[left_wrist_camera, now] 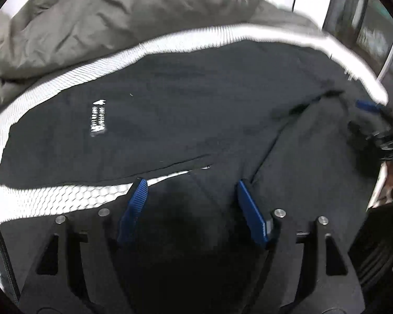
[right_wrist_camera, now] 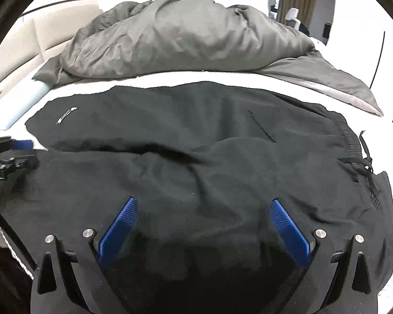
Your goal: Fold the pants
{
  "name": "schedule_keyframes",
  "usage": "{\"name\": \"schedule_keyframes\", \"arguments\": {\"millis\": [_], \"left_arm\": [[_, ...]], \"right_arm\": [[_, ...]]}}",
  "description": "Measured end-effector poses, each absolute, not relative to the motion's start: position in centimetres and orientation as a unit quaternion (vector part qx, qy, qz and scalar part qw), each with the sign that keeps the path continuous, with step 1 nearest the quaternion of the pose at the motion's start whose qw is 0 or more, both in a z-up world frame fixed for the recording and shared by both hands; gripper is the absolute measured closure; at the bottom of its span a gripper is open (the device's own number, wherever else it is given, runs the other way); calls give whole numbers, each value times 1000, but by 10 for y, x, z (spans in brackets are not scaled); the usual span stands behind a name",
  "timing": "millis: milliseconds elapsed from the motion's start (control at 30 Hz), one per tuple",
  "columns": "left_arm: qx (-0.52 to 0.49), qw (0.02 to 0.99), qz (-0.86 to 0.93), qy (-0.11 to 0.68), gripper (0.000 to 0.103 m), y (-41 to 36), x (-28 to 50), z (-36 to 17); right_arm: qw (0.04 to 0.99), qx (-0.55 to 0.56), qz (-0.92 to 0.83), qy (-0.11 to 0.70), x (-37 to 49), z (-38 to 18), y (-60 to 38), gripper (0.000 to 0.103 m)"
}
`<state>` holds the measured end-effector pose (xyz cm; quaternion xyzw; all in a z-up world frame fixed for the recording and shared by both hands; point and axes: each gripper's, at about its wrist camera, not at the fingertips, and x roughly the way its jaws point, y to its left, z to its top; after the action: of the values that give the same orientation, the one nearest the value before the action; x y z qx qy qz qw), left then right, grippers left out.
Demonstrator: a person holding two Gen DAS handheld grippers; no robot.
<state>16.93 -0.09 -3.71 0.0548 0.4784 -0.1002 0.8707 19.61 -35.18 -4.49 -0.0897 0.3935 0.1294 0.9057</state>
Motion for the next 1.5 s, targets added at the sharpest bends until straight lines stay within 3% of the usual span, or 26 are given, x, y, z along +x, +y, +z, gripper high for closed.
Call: {"name": "schedule_keyframes", "arguments": {"millis": [33, 67, 100, 267, 400, 633, 733, 800, 867, 933, 1033, 1067, 1100, 1167, 1267, 1367, 1433, 1500], "left_arm": [[66, 867, -93, 485, 41, -7, 174, -42], [73, 862, -93, 492, 60, -13, 177, -46], [67, 858, -106, 498, 70, -19, 181, -50], [56, 867, -101, 485, 89, -29, 179, -48], [43, 883, -95, 457, 93, -14, 164, -33], [24, 878, -56, 475, 86, 5, 167, -38], [3, 882, -58, 468, 80, 12, 164, -32], [-24, 887, -64, 457, 56, 19, 159, -28], [-34, 890, -72, 448, 48, 19, 154, -25], [-10, 887, -60, 458, 48, 16, 153, -30], [-6, 877, -31, 479, 48, 23, 160, -45], [-15, 876, -28, 481, 46, 28, 161, -48], [-27, 876, -28, 482, 46, 33, 161, -48], [-41, 876, -23, 480, 47, 40, 161, -48], [-47, 879, -21, 474, 46, 45, 156, -46], [-57, 883, -20, 465, 46, 51, 148, -40], [-70, 889, -12, 453, 46, 60, 140, -31], [-88, 898, -1, 432, 39, 75, 122, -19]], "right_arm": [[905, -90, 131, 394, 196, -46, -353, 0], [905, -88, 132, 395, 196, -47, -353, 0], [904, -86, 134, 397, 195, -48, -355, 0], [903, -72, 117, 407, 198, -51, -372, 0], [908, -55, 112, 401, 195, -45, -381, 0], [897, -60, 95, 429, 205, -57, -385, 0], [908, -47, 109, 402, 200, -48, -386, 0], [912, -39, 124, 389, 200, -42, -383, 0], [911, -32, 137, 389, 206, -41, -376, 1], [904, -38, 142, 402, 217, -45, -366, 12], [893, -80, 121, 427, 231, -62, -355, 49], [889, -82, 126, 432, 232, -64, -356, 65], [887, -75, 131, 436, 232, -64, -362, 73], [887, -44, 131, 441, 232, -62, -379, 78], [892, -19, 107, 438, 230, -63, -397, 79], [899, -62, 100, 423, 223, -63, -385, 75], [905, -68, 104, 407, 214, -54, -382, 57], [915, -42, 104, 389, 205, -42, -389, 29]]}}
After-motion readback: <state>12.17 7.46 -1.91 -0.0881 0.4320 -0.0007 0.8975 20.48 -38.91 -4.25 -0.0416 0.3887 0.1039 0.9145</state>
